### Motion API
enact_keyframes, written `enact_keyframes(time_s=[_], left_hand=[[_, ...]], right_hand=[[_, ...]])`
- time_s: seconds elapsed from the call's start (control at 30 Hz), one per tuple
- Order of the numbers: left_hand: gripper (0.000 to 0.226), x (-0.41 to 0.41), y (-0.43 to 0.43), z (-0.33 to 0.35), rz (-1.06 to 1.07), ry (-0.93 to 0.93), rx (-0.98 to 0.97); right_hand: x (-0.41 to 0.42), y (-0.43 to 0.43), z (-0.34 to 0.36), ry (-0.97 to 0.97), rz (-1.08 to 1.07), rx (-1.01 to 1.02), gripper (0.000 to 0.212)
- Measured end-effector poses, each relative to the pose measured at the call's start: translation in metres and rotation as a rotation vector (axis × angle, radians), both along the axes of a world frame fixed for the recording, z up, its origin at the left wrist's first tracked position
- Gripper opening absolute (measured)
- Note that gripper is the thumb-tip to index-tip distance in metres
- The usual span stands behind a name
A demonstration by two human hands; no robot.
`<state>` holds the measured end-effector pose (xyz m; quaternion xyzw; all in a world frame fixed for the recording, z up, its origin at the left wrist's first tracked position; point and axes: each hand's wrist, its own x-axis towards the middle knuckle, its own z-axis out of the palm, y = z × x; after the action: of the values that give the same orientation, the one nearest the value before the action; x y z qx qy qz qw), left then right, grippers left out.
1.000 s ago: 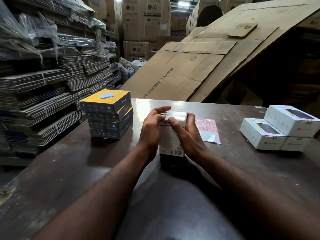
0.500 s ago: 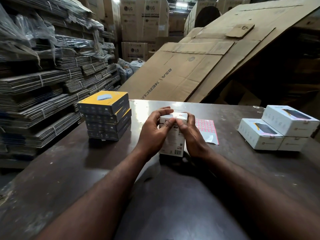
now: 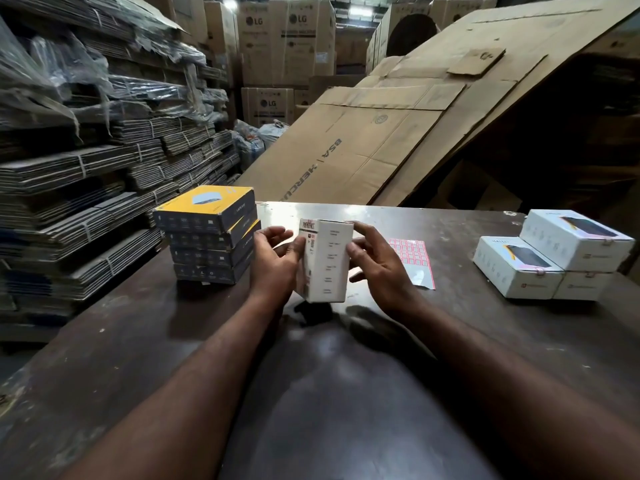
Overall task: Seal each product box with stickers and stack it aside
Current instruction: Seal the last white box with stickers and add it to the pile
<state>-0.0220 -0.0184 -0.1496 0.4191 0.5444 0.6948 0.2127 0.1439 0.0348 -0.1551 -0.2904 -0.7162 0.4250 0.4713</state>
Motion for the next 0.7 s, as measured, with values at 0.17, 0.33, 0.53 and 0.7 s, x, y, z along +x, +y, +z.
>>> enact_keyframes(time_s=[0.17,0.33,0.53,0.7], left_hand=[[0.007,0.003,0.001,0.0,-0.045,0.107,-0.031],[0.048,0.01,-0.001,-0.004,-0.186,0.265,-0.077],[0.037,0.006,0.003,-0.008,-0.187,0.157,-0.089],[0.013,0.004,0.005,-0.006,-0.213,-0.056,-0.105]], right_hand=[[-0.002,0.004,0.0,0.047,0.008,-0.143,0.065],[0.004,0.01,-0.001,0.004,0.034,-0.254,0.057],[0.003,0.008,0.002,0.123,0.08,-0.353,0.037],[0.006,0.012,0.0,0.12,-0.041,-0.288,0.044]])
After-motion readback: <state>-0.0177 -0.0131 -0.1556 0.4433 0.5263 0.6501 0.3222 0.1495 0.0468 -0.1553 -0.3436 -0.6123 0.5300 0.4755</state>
